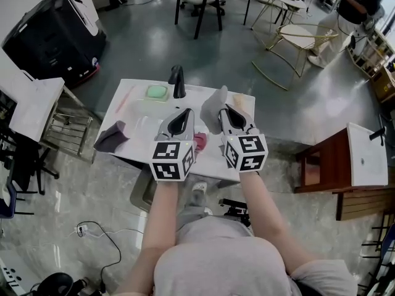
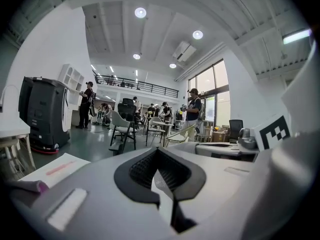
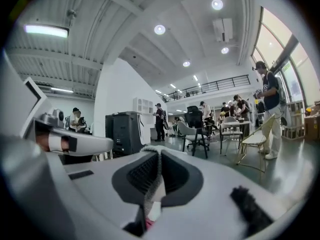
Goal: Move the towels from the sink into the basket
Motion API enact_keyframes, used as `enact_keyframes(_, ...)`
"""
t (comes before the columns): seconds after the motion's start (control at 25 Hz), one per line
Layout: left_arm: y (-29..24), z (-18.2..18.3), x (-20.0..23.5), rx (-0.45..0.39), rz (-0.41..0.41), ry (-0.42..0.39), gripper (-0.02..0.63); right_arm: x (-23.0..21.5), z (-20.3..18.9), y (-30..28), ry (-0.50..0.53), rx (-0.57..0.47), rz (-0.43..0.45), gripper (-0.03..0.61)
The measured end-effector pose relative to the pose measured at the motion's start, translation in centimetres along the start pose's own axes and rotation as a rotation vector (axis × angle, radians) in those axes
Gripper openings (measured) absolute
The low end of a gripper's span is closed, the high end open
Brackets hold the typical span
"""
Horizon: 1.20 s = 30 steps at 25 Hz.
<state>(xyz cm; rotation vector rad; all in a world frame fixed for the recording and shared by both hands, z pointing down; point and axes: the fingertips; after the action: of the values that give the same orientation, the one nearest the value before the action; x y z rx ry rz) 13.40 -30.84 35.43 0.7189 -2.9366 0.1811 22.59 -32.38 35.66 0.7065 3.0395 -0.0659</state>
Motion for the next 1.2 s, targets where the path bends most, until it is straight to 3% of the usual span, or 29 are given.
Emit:
enact_keyframes(0.76, 4.4, 3.2, -3.9, -0.095, 0.010, -0.081, -0.005, 3.8, 7.6, 6.7, 0.093, -0.255, 0.038, 0.018)
enact_keyframes(1.2, 7.0, 3.9, -2.0, -0.121, 0.056, -0.085, -0.005, 6.6, 8.4, 7.2, 0.115, -0.293, 0.087, 0.018)
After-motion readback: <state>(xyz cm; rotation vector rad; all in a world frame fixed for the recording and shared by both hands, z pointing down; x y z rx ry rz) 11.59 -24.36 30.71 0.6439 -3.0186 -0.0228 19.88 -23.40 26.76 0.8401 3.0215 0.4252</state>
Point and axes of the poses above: the fingertips, and each gripper's own axes: y backward along the fingers, x to its left, z out of its top, and after that the axes turned 5 degrees about -x, right-handed
